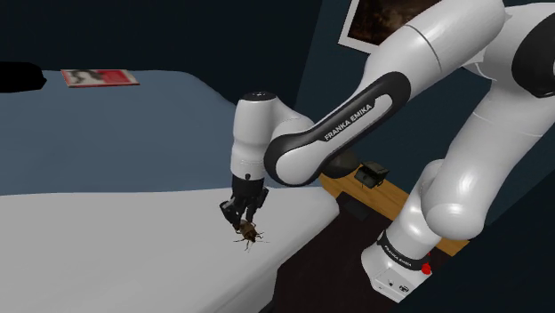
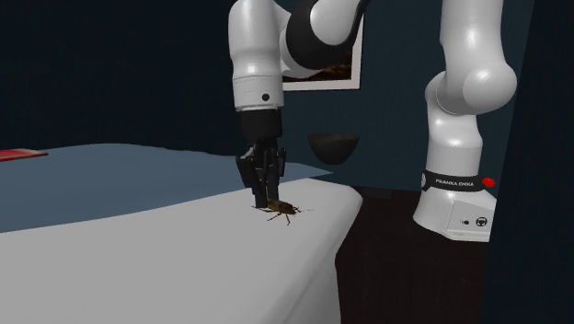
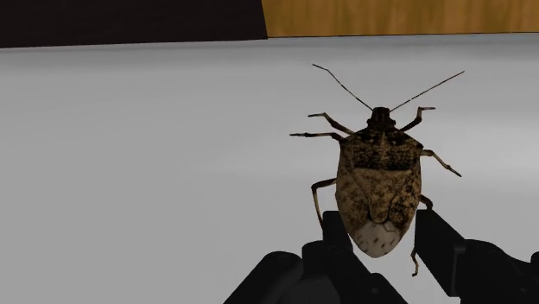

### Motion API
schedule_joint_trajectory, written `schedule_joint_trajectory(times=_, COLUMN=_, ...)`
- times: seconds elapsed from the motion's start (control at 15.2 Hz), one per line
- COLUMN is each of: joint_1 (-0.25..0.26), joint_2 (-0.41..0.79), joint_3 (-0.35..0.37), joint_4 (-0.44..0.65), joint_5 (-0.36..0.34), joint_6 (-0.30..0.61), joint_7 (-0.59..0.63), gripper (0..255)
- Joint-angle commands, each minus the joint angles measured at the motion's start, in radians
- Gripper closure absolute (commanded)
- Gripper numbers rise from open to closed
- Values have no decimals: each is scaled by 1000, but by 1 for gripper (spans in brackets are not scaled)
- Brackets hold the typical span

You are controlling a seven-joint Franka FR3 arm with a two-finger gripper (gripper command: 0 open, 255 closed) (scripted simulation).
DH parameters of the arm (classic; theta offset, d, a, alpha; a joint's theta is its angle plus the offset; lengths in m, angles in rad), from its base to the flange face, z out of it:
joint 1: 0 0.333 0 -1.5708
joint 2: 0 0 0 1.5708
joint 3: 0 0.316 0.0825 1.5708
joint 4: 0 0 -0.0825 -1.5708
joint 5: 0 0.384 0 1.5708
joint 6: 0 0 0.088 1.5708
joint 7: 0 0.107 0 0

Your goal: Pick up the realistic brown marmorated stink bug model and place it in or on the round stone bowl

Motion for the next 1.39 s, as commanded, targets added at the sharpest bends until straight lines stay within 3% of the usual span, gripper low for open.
schedule_joint_trajectory(times=0.0, joint_1=-1, joint_2=-23, joint_3=1, joint_4=7, joint_5=13, joint_6=-28, joint_7=-8, gripper=255)
schedule_joint_trajectory(times=1.32, joint_1=-1, joint_2=-212, joint_3=-20, joint_4=120, joint_5=86, joint_6=-318, joint_7=-51, gripper=255)
